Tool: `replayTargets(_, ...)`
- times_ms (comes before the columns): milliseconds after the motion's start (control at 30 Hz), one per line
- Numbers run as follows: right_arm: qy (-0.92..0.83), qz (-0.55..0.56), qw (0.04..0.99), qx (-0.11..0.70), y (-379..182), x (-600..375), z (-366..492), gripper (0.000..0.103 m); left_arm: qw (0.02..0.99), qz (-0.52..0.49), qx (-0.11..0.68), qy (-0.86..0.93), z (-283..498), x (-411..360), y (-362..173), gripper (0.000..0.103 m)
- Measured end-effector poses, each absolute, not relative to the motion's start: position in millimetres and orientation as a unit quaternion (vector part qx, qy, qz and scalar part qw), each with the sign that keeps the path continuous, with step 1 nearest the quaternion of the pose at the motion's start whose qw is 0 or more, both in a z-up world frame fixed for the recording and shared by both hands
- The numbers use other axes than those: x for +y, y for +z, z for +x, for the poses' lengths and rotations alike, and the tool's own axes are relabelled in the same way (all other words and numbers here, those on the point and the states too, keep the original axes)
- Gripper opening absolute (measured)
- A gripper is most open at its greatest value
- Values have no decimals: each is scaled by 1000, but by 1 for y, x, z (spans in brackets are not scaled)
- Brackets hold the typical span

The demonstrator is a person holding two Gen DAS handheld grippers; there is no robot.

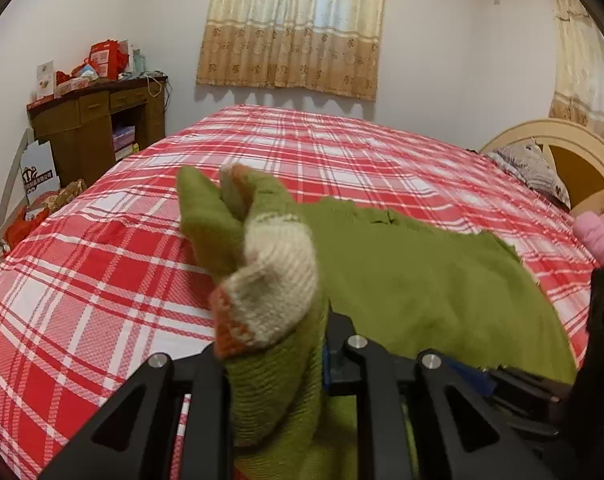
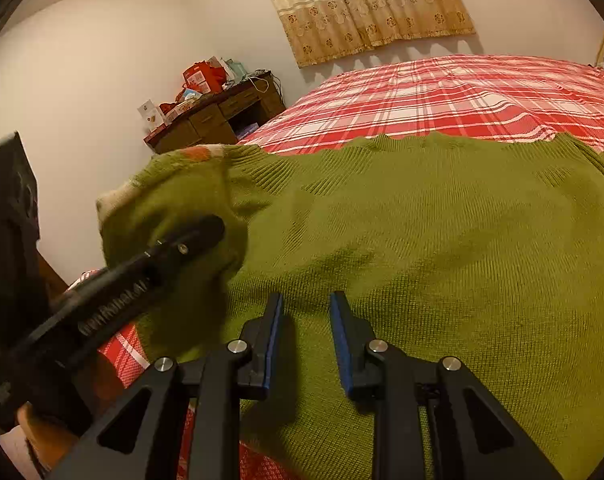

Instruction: Fold small clothes

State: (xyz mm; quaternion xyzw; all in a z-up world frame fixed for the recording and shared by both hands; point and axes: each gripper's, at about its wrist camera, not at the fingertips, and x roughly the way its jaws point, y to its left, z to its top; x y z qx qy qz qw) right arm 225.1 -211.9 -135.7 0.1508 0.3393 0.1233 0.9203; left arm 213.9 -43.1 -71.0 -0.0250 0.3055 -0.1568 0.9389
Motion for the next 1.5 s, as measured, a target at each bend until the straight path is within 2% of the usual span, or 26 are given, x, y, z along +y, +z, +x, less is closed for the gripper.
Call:
replayTargets(233, 134, 162, 906, 369, -129, -218, 237, 26, 935, -59, 308, -166, 213, -34, -69, 19)
replayTargets(367, 159, 139, 912, 352, -86, -212, 257, 26, 934, -80, 308, -160, 210, -27, -70, 19)
replayTargets(400, 169, 138, 911, 351, -77, -208, 264, 31, 934, -86, 308, -158, 209, -26, -71, 19)
replayTargets(433, 187, 138, 907, 353, -67, -204, 273, 44, 934, -89, 307, -157, 208, -26, -71, 19)
replayTargets(500, 224, 130, 895, 364, -54, -190, 297, 58, 935, -93, 304, -159, 205, -26, -72, 19)
replayTargets(667, 274, 56, 870, 406, -50, -147, 348, 58, 935, -92, 299, -164, 203, -26, -72, 19)
replayTargets(967, 313, -51, 829, 460, -89, -96, 393, 58, 936, -91, 296, -168, 200, -28, -73, 19)
replayTargets(1000, 312, -62, 828, 461, -92, -94, 394, 53, 935, -94, 297, -168, 201, -28, -73, 19)
replayTargets(1033, 307, -75, 828, 463, -95, -91, 396, 40, 935, -95, 299, -168, 200, -27, -74, 19)
replayTargets(1133, 288, -92, 830, 469, -104, -92, 397, 24, 932, -98, 304, -170, 201, -27, -76, 19)
replayTargets(1233, 266, -65, 845, 459, -99, -105, 394, 18, 932, -94, 303, -173, 203, -30, -73, 19)
replayTargets(1500, 239, 78, 875, 414, -71, -186, 364, 16, 935, -44, 285, -205, 185, -55, -56, 18)
